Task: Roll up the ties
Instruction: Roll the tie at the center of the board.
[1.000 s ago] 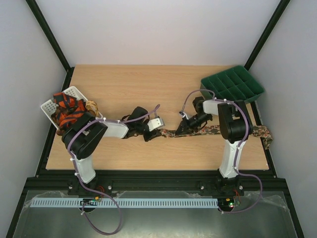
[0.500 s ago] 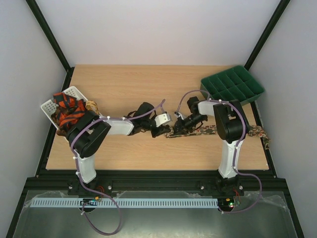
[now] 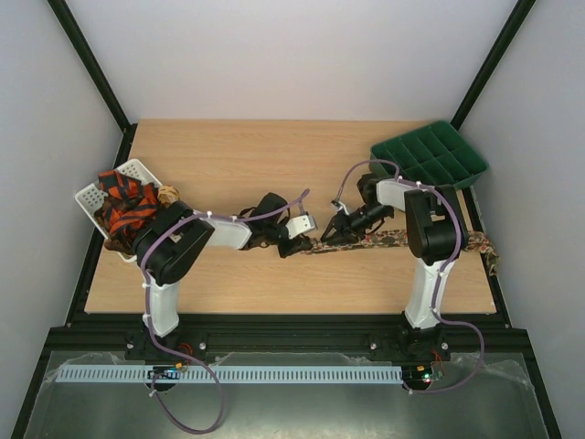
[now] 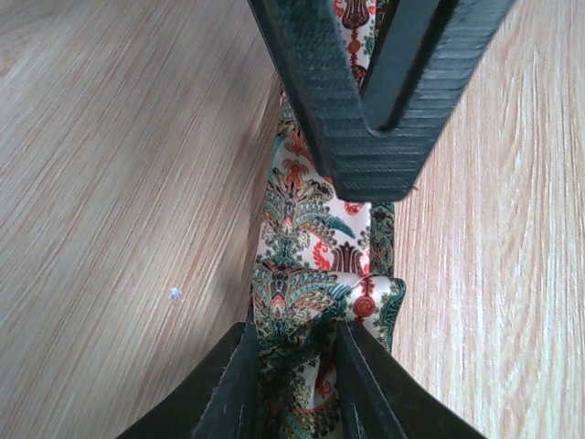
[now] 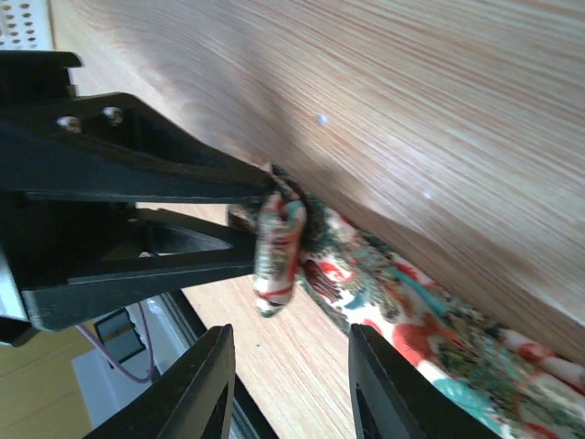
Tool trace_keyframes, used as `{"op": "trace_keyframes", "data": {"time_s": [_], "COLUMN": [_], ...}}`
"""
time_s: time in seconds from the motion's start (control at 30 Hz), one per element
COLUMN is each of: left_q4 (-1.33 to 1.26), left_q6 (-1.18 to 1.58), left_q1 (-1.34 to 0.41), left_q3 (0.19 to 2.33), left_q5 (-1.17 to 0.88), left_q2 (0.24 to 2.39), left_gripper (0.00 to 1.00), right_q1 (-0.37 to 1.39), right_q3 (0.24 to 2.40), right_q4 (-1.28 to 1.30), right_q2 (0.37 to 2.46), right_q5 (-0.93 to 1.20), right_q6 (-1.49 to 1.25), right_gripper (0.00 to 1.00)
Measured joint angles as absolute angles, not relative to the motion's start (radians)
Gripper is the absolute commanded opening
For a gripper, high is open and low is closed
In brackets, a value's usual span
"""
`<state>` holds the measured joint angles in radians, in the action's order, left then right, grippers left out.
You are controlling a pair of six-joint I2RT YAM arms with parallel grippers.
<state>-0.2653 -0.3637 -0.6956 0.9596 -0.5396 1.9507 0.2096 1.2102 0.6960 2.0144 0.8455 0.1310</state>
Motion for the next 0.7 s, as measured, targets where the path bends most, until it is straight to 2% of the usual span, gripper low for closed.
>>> {"op": "trace_keyframes", "data": {"time_s": [0.37, 0.47, 0.57, 0.63, 0.7], "left_q4": [-0.255, -0.254, -0.253, -0.251, -0.257], "left_q6": [-0.357, -0.357, -0.356, -0.353, -0.341], "left_q1": [-0.698, -0.698, -0.697, -0.692, -0.682], "left_q3": [0.982, 0.982, 0.982, 0.982, 0.973], "left_q5": [-0.536, -0.535, -0.535, -0.539, -0.55], "left_q2": [1.967, 1.967, 1.967, 1.966, 1.958], "left_gripper": [0.27, 0.28, 0.4, 0.5, 0.54], "right_q1": [0.275, 0.282, 0.287, 0.289, 0.289], "right_q3": [1.232, 1.232, 1.229, 1.224, 1.216], "right_q4": [0.651, 0.636, 0.618, 0.607, 0.598], "right_q2": [2.02, 2.04, 2.057, 2.057, 2.057], "right_q5": [0.865, 0.852, 0.827, 0.811, 0.799], "right_q6": [0.074, 0.063, 0.056, 0.055, 0.053], "right_gripper": [0.34, 0.26, 0.13, 0.09, 0.06]}}
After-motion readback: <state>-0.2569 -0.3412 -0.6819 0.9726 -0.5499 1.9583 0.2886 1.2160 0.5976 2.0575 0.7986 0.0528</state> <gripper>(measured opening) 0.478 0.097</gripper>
